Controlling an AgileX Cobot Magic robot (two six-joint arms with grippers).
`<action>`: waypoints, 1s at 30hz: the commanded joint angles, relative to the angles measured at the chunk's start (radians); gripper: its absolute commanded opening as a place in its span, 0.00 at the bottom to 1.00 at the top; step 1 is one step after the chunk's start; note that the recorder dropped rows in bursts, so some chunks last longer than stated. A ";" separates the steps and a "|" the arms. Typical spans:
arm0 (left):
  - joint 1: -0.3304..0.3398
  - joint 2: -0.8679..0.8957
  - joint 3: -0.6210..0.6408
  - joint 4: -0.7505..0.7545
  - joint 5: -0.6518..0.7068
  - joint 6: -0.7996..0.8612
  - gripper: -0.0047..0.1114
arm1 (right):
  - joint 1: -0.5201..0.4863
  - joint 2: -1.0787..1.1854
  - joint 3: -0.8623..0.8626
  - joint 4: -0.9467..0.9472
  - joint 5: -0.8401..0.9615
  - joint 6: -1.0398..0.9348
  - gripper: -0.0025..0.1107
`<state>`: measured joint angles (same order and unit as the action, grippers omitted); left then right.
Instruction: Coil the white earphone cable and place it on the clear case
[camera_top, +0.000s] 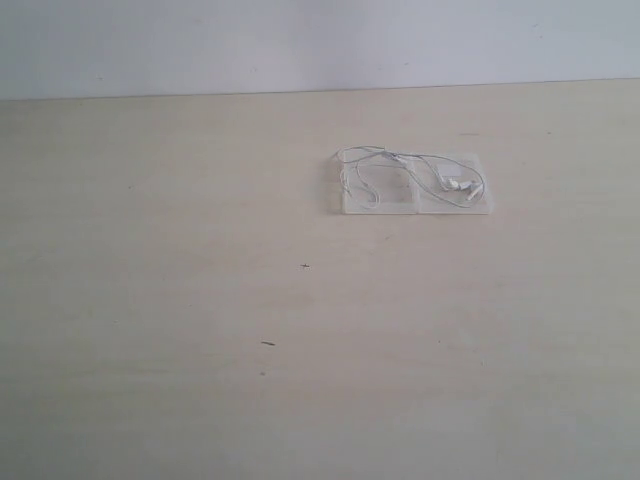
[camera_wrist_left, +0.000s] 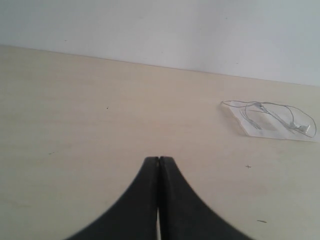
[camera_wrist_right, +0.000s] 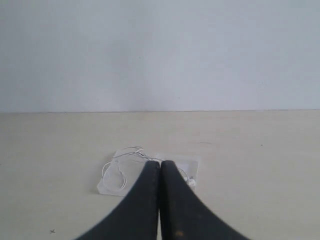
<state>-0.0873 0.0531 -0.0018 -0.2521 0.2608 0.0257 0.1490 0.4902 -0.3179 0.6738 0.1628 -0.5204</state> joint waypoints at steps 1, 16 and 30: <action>-0.005 -0.007 0.002 0.003 -0.004 -0.004 0.04 | -0.047 -0.145 0.097 0.030 -0.024 -0.020 0.02; -0.005 -0.007 0.002 0.003 -0.004 -0.004 0.04 | -0.134 -0.397 0.318 0.029 -0.108 0.011 0.02; -0.005 -0.007 0.002 0.003 -0.004 -0.004 0.04 | -0.134 -0.397 0.318 -0.556 -0.104 0.658 0.02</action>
<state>-0.0873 0.0531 0.0002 -0.2521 0.2608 0.0257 0.0215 0.0999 -0.0046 0.1482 0.0468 0.0701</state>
